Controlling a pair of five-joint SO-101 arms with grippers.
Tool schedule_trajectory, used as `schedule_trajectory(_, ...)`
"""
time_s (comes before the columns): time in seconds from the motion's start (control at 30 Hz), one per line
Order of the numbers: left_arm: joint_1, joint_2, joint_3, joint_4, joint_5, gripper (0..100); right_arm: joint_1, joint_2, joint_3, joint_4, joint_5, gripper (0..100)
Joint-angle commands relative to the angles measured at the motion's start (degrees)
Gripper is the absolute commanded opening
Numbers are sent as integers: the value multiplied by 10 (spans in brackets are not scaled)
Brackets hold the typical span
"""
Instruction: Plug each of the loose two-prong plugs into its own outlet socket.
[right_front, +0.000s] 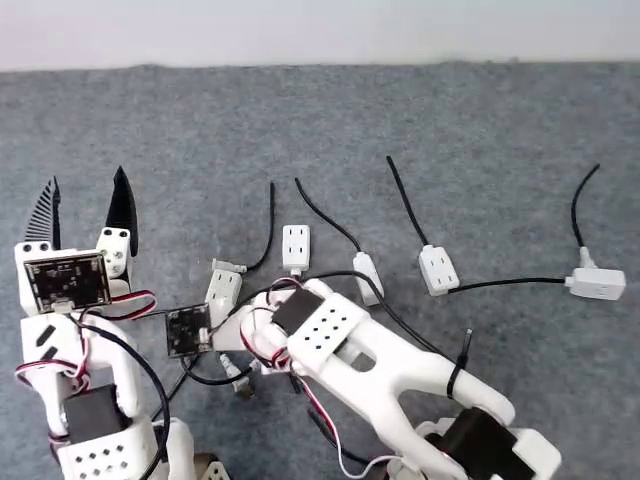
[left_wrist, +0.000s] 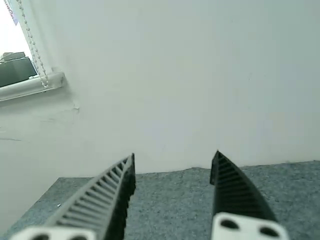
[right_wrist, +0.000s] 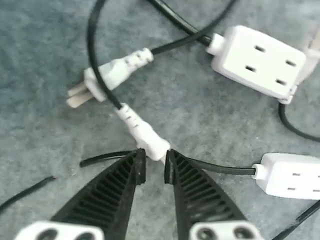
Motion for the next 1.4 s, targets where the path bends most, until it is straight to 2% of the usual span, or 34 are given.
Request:
schedule_trajectory(0.0, -4, -9, -32, -13, -6, 246, -25, 0, -39, 22, 15, 74)
schedule_trajectory(0.13, -4, -9, -32, -14, -7, 246, -65, 0, -16, 22, 14, 76)
schedule_trajectory(0.3, -4, -9, -32, -14, -20, 246, -70, 1, -13, 22, 17, 78)
schedule_trajectory(0.47, -6, -9, -33, -14, -35, 246, -70, 27, -16, 14, 18, 140)
schedule_trajectory(0.77, -32, -8, -47, -2, -33, 246, -7, 160, -83, -1, 47, 141)
schedule_trajectory(1.03, -31, -8, -47, -2, -33, 246, -6, 193, -98, -1, 47, 65)
schedule_trajectory(1.1, -31, -8, -47, -2, -32, 246, -6, 191, -98, -3, 47, 10)
schedule_trajectory(1.37, -31, -8, -45, -2, -32, 246, -4, 189, -97, -1, 44, 9)
